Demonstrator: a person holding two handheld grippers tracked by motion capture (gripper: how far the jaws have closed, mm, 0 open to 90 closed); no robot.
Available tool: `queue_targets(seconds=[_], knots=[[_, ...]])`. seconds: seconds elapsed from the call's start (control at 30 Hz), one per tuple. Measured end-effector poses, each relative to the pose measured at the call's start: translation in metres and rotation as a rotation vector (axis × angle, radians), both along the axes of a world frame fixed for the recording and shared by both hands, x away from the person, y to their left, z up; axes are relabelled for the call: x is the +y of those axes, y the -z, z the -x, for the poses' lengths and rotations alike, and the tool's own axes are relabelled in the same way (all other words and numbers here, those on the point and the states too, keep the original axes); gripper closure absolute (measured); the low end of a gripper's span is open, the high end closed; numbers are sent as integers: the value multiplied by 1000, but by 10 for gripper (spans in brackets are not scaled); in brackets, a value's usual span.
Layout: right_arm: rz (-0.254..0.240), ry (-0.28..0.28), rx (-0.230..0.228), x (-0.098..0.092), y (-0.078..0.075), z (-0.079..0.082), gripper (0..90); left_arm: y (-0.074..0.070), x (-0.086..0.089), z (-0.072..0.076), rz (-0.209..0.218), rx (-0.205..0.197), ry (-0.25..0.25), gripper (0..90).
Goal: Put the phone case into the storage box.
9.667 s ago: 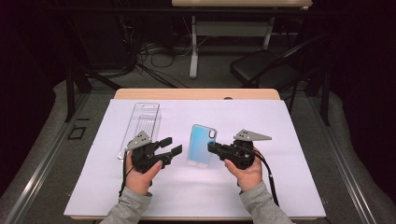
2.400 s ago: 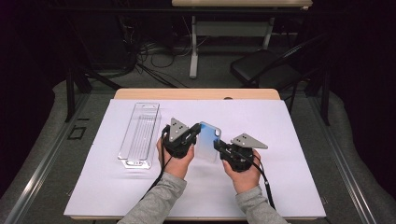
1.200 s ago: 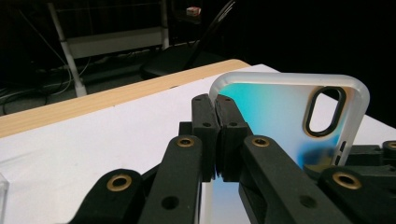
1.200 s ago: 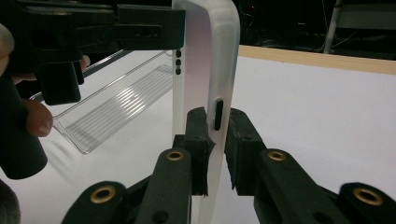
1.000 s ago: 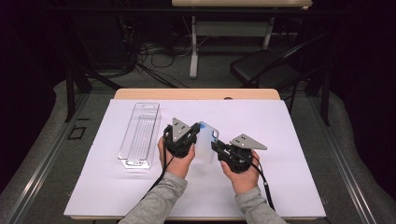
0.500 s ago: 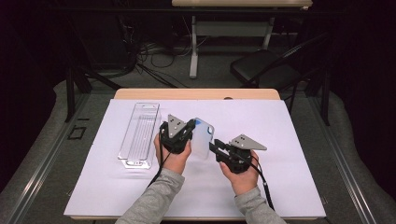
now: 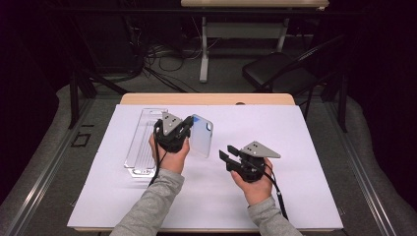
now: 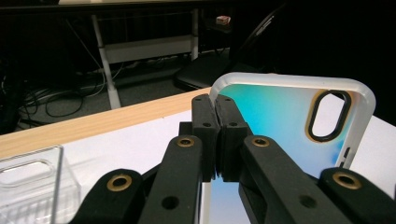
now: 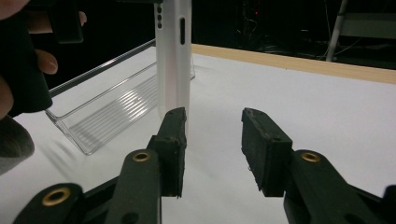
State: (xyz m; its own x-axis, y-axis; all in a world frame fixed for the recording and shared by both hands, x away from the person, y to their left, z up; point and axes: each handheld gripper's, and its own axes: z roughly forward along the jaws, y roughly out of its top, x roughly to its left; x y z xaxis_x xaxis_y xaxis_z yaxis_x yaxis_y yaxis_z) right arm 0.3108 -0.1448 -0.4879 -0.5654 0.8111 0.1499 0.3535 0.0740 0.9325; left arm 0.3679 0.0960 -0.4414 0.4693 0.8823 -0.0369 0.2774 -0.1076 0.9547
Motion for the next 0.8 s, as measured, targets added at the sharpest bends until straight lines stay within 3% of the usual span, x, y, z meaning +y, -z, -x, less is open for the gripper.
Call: queue_targets(seconds=[0.37,0.53,0.8], knots=[[37,0,-31,-1,-3,-1,518,-8,13,-8,-6,-7,-23,885],[32,-35,-79,0,-4,-1,502,-11,17,-11,0,-6,-29,885],[31,-22,-62,1,-4,0,452,-19,25,-14,-14,-13,-43,885]])
